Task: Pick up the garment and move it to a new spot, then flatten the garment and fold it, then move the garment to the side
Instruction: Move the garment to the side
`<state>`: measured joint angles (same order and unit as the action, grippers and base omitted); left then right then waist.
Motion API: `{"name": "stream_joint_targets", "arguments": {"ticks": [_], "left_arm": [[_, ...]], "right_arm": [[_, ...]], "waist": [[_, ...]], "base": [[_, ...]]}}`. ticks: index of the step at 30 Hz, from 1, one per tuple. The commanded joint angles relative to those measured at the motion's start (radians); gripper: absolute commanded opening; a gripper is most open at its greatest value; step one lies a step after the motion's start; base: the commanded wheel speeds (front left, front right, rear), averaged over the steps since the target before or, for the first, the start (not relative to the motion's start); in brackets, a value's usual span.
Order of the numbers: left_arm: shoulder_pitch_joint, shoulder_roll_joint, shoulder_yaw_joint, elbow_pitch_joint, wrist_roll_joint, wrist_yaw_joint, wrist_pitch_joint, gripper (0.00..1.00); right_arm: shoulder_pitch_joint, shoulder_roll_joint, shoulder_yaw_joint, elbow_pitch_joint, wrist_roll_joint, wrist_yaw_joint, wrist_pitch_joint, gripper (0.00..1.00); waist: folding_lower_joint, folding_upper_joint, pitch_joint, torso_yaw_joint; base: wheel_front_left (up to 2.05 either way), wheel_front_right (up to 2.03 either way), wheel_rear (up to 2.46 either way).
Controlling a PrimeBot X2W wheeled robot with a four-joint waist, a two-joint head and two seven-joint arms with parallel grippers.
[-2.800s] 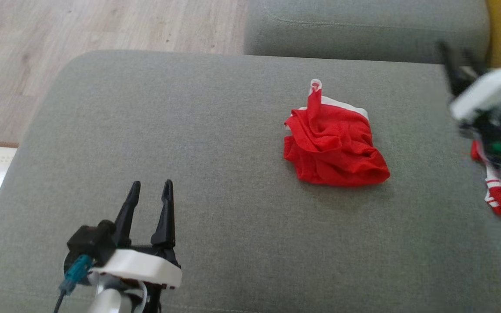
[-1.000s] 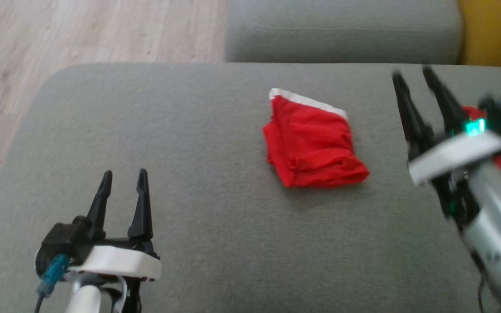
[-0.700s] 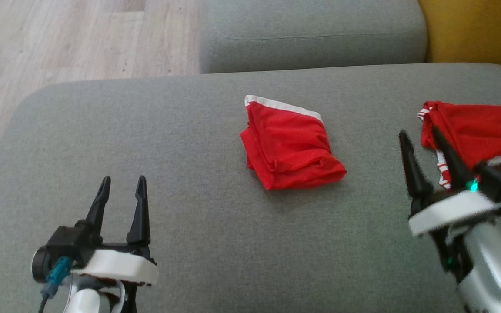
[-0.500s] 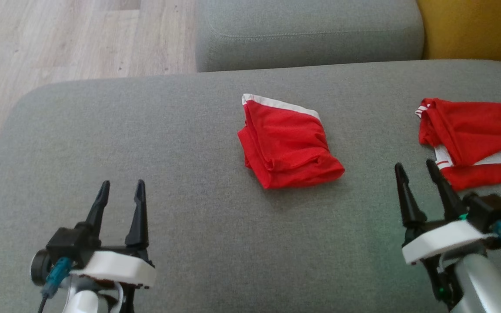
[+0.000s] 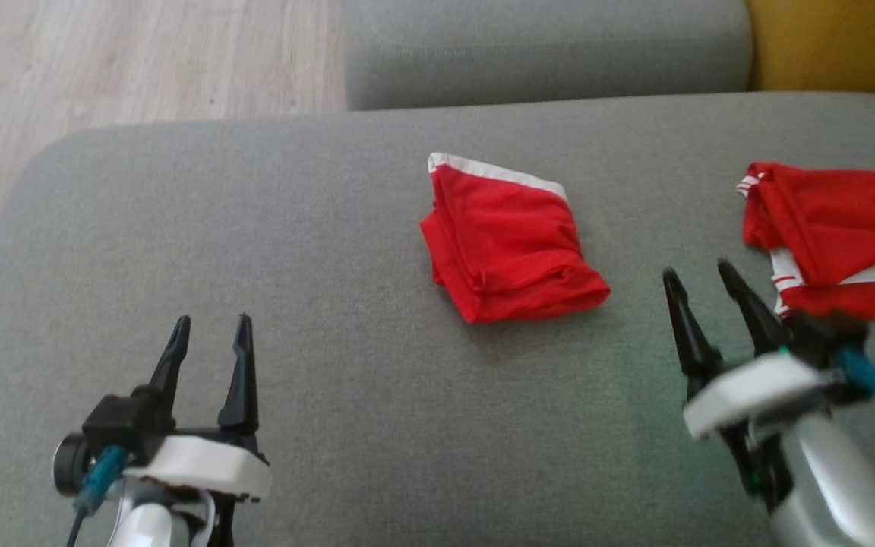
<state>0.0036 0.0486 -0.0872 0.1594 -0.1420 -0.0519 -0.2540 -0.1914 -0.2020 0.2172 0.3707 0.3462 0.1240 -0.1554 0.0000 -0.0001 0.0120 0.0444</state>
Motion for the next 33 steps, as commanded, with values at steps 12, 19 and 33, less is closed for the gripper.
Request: {"name": "stream_joint_targets", "arguments": {"ticks": [12, 19, 33], "left_arm": [[-0.127, 0.002, -0.046, -0.045, -0.018, 0.009, -0.008, 1.0], [-0.153, 0.002, -0.082, -0.055, -0.038, 0.033, -0.008, 1.0], [-0.162, 0.002, -0.094, -0.064, -0.056, 0.06, -0.008, 1.0]], "right_arm": [[-0.52, -0.06, 0.133, 0.314, 0.115, 0.007, 0.181, 1.0], [-0.663, -0.063, 0.135, 0.608, 0.221, 0.007, 0.378, 1.0], [-0.665, -0.011, 0.142, 0.786, 0.36, 0.007, 0.618, 0.19]], "waist": [[0.0, 0.0001, 0.116, 0.149], [0.0, 0.0001, 0.17, 0.231], [0.0, 0.0001, 0.194, 0.244]], "base": [[0.0, 0.0, 0.0], [0.0, 0.0, 0.0], [0.0, 0.0, 0.0]]}}
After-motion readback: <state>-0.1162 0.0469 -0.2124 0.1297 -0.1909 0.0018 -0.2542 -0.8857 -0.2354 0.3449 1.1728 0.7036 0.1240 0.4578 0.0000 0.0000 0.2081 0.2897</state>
